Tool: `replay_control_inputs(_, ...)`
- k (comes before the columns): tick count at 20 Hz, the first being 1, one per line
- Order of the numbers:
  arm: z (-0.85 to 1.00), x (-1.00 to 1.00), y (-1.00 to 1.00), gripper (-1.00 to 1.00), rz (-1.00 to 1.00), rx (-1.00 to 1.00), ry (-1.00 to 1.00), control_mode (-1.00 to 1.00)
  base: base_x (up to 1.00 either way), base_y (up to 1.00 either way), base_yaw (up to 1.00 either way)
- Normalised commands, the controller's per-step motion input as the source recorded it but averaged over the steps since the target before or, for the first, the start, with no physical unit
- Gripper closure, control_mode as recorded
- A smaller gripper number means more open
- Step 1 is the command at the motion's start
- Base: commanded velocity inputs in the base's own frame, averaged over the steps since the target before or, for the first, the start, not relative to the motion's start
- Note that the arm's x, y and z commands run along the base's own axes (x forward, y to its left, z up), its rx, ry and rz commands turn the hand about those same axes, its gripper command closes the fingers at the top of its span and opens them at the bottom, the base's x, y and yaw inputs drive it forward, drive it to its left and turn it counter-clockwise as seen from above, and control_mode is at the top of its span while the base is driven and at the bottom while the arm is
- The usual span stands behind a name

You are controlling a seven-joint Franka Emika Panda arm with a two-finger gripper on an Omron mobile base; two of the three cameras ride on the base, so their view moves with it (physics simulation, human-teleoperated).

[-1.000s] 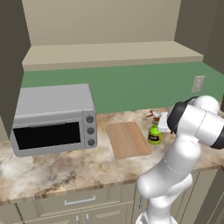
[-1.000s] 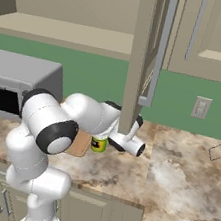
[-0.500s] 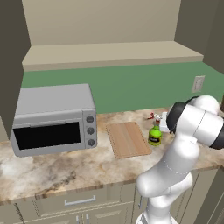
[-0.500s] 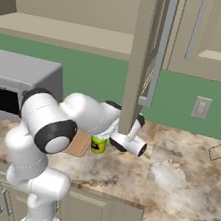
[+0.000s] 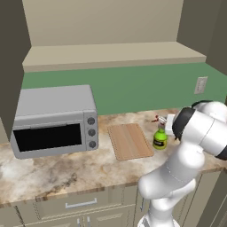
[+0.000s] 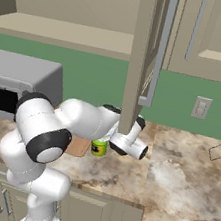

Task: Grab the spray bottle from the cabinet, then place it next to the cutting board for sanitizing. Then grab the dish brush from the countertop next to the sink and place it next to the cutting board.

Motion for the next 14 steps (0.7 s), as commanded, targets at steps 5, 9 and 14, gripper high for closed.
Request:
replay_control_inputs(5, 0.0, -0.3, -0.02, -1.0, 0.0, 0.0, 0.0, -1.0, 0.0, 0.0, 0.0)
replay_control_inputs(9, 0.0, -0.05, 0.0, -1.0, 0.0, 0.0, 0.0, -1.0, 0.0, 0.0, 0.0)
replay_control_inputs(14, -0.01, 0.0, 0.0, -1.0, 0.0, 0.0, 0.0, -1.0, 0.0, 0.0, 0.0)
